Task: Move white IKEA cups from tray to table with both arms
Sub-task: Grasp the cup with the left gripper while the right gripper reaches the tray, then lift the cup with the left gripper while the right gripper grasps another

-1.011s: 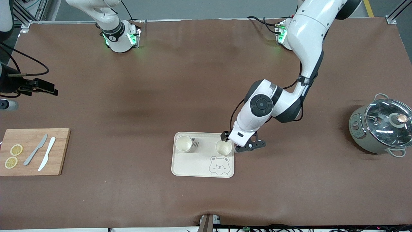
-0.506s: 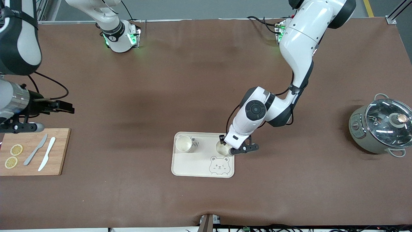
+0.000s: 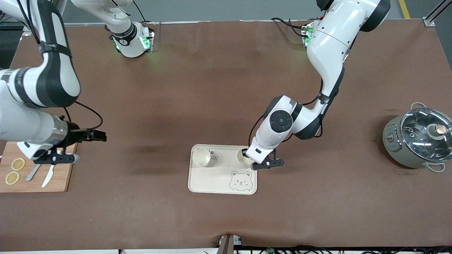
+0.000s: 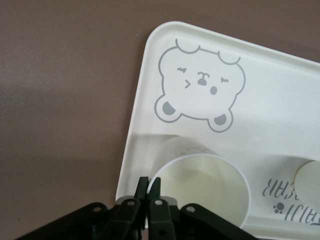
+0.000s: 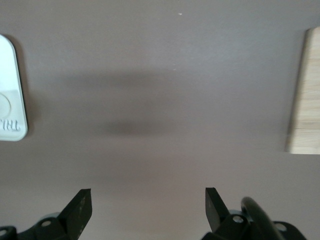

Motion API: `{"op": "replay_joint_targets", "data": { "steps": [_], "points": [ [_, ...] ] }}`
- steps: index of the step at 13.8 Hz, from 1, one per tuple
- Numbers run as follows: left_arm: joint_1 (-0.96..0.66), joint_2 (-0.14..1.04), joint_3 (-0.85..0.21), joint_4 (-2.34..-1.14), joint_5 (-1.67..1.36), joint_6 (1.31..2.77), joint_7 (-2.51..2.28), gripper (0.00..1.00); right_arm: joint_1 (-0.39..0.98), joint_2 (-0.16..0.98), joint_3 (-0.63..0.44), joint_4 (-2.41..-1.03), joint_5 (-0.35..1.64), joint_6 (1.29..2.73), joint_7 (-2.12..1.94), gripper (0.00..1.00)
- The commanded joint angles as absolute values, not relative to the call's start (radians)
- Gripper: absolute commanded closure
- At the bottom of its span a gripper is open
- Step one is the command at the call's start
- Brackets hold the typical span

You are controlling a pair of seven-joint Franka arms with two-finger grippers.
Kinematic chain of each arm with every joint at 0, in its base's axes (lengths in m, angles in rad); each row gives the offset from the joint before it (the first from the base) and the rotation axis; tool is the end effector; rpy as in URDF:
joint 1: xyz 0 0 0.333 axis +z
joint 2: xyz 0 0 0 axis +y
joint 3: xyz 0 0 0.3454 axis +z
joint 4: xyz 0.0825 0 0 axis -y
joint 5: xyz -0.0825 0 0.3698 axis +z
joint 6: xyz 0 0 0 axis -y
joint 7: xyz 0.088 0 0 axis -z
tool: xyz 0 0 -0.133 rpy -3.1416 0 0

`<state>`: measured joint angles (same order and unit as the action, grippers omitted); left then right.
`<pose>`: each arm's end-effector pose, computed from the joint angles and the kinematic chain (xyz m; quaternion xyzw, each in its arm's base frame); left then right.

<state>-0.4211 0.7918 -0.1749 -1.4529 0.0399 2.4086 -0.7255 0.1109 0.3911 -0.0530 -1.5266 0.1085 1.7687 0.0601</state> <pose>0.6390 -0.3995 0.2402 0.9918 0.0816 0.0415 0.0893 0.6491 0.0544 0.4288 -0.9963 0.0144 0.0764 0.0376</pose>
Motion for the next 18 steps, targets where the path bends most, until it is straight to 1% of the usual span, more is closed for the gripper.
{"op": "replay_joint_targets", "data": {
  "steps": [1,3,6,7,10,12,14,18],
  "points": [
    [-0.419,0.776,-0.169,-1.437,0.069,2.405,-0.721,1.0,0.138,0.451,-0.055,-1.502,0.208,1.813,0.168,0.0],
    [-0.417,0.759,-0.167,-1.437,0.068,2.398,-0.721,1.0,0.164,0.483,-0.055,-1.502,0.267,1.868,0.186,0.0],
    [-0.368,0.712,-0.169,-1.439,0.067,2.395,-0.719,1.0,0.235,0.521,-0.057,-1.493,0.262,1.904,0.338,0.0],
    [-0.356,0.686,-0.169,-1.44,0.066,2.369,-0.721,1.0,0.253,0.535,-0.055,-1.49,0.265,1.931,0.394,0.0],
    [-0.289,0.605,-0.175,-1.442,0.066,2.228,-0.703,1.0,0.339,0.581,-0.055,-1.486,0.264,2.035,0.529,0.0],
    [-0.252,0.565,-0.176,-1.445,0.066,2.163,-0.64,1.0,0.383,0.632,-0.055,-1.464,0.265,2.089,0.63,0.0],
    [-0.2,0.545,-0.176,-1.447,0.066,2.097,-0.572,1.0,0.428,0.658,-0.055,-1.456,0.264,2.134,0.689,0.0],
    [-0.077,0.534,-0.178,-1.46,0.063,1.921,-0.378,1.0,0.488,0.683,-0.055,-1.451,0.264,2.195,0.787,0.0]
  ]
}}
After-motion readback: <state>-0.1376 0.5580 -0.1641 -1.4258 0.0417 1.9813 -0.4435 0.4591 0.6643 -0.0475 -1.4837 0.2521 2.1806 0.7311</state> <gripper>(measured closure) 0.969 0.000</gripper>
